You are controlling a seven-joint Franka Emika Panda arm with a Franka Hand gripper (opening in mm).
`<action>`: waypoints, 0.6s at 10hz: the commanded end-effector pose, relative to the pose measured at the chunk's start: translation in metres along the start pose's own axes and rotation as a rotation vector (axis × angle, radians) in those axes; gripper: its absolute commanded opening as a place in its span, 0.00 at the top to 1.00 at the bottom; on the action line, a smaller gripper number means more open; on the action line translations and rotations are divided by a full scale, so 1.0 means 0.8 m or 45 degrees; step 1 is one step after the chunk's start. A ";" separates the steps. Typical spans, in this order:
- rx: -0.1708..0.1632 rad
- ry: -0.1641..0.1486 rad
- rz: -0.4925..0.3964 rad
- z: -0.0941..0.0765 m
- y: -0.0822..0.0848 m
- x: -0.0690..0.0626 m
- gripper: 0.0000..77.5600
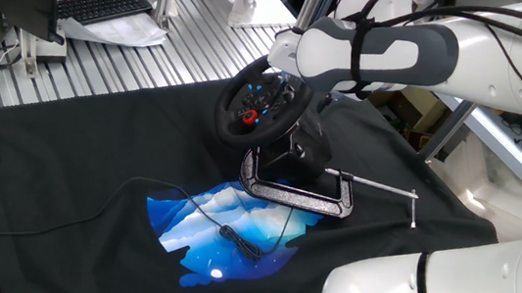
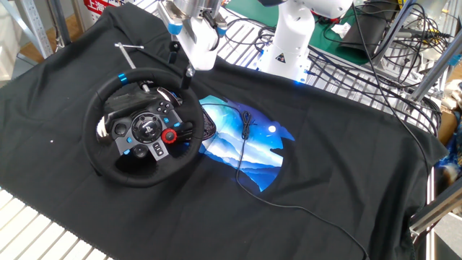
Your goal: Rotate the steering wheel 90 degrees counterclockwise
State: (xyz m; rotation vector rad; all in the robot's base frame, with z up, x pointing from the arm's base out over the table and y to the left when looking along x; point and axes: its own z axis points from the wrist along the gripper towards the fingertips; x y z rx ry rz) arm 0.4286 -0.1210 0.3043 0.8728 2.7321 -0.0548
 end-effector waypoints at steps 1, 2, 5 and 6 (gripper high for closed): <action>-0.031 -0.076 0.021 0.013 0.005 -0.003 0.00; -0.032 -0.080 0.021 0.014 0.005 -0.004 0.00; -0.041 -0.092 0.014 0.014 0.006 -0.005 0.00; -0.045 -0.097 0.013 0.014 0.006 -0.005 0.00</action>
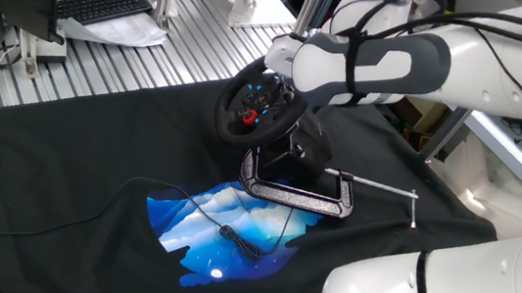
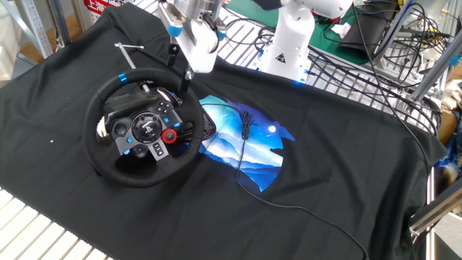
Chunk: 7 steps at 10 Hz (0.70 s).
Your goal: Rotate the steering wheel 90 degrees counterclockwise
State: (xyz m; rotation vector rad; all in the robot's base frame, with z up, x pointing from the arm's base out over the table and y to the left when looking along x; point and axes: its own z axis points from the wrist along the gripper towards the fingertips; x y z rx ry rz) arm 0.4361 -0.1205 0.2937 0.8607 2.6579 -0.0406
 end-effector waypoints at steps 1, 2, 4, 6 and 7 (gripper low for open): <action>-0.012 -0.017 0.001 0.000 0.001 -0.002 0.00; -0.014 -0.015 0.002 0.001 0.001 -0.002 0.00; -0.015 -0.015 0.002 0.006 0.001 -0.001 0.00; -0.018 -0.017 0.003 0.008 0.001 -0.001 0.00; -0.022 -0.022 0.005 0.010 0.002 -0.002 0.00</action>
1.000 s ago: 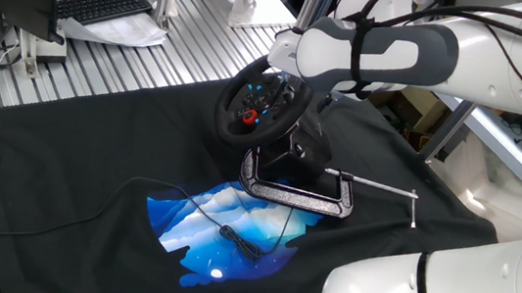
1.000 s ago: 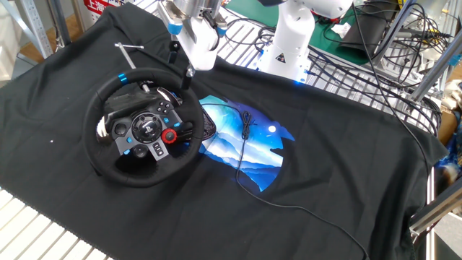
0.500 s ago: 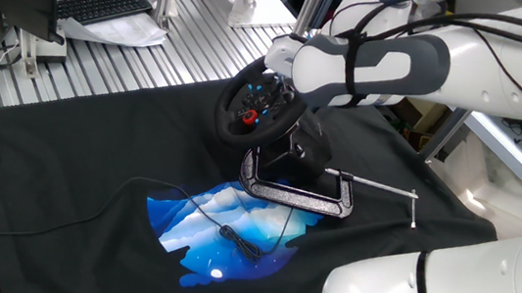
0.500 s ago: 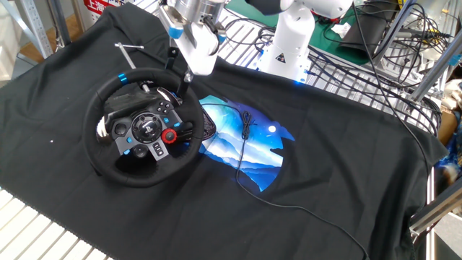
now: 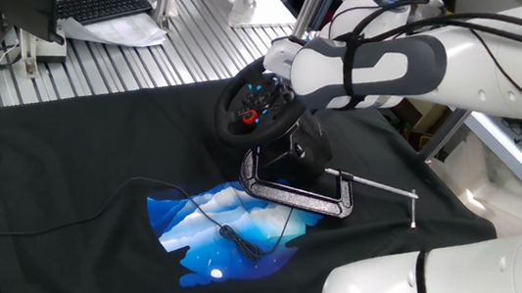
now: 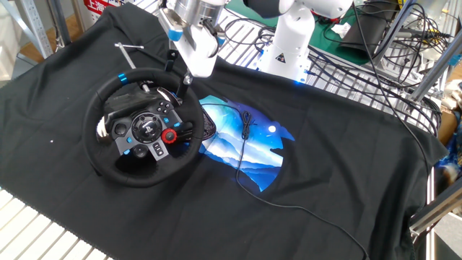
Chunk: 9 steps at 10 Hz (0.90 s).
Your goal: Rotate the steering wheel 90 degrees counterclockwise
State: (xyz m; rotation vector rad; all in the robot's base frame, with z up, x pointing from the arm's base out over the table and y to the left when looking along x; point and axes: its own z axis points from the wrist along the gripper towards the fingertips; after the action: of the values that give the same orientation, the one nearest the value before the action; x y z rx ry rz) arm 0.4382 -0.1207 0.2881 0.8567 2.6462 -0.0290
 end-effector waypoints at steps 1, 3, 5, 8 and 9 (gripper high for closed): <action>-0.010 -0.014 0.003 0.005 0.000 -0.002 0.00; -0.015 -0.021 -0.005 0.008 -0.001 -0.003 0.00; -0.017 -0.023 -0.013 0.009 -0.002 -0.004 0.00; -0.020 -0.024 -0.014 0.013 -0.003 -0.004 0.00; -0.021 -0.025 -0.016 0.014 -0.004 -0.004 0.00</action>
State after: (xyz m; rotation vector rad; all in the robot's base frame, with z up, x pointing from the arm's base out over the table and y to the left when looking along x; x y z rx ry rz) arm 0.4420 -0.1259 0.2770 0.8309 2.6330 -0.0191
